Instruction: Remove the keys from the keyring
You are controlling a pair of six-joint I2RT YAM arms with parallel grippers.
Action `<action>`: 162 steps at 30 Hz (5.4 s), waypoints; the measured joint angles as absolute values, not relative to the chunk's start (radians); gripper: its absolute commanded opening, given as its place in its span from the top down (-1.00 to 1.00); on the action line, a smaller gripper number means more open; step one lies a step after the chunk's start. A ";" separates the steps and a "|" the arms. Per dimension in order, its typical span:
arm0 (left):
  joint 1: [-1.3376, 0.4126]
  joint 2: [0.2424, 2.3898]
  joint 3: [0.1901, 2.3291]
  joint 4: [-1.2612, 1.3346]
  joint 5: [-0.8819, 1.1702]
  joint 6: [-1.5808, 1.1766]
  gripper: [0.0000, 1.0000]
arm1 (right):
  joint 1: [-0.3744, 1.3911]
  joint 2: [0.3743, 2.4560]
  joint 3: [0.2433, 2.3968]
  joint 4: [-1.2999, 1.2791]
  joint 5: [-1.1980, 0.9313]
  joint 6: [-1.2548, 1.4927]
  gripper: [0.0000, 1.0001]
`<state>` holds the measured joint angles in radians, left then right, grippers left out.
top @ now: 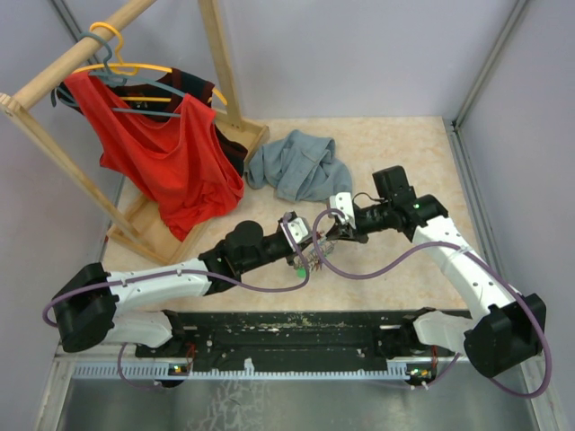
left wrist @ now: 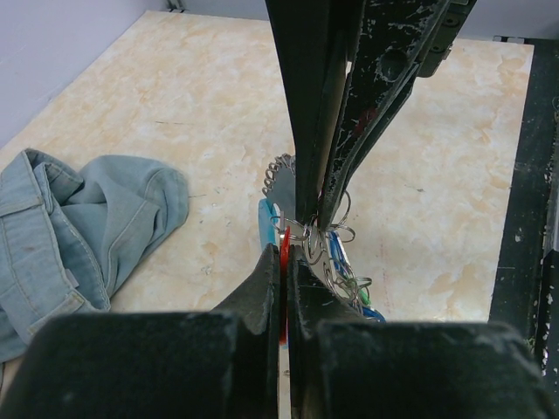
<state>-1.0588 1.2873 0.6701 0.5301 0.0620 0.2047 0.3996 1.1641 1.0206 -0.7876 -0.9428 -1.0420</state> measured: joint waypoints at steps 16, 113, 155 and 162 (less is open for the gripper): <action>-1.060 1.261 0.644 0.529 0.059 0.230 1.00 | 0.398 1.164 1.023 -0.812 -0.952 -1.047 1.00; -1.095 1.531 0.542 1.033 0.109 2.078 1.00 | 0.261 1.437 1.023 -0.247 -1.402 0.131 0.82; -1.159 1.553 0.472 1.276 0.095 1.710 -0.52 | 0.233 1.417 0.863 0.431 -1.463 0.656 1.00; -1.162 1.556 0.435 1.380 0.036 1.636 -0.54 | 0.224 1.425 0.782 0.875 -1.473 0.995 1.00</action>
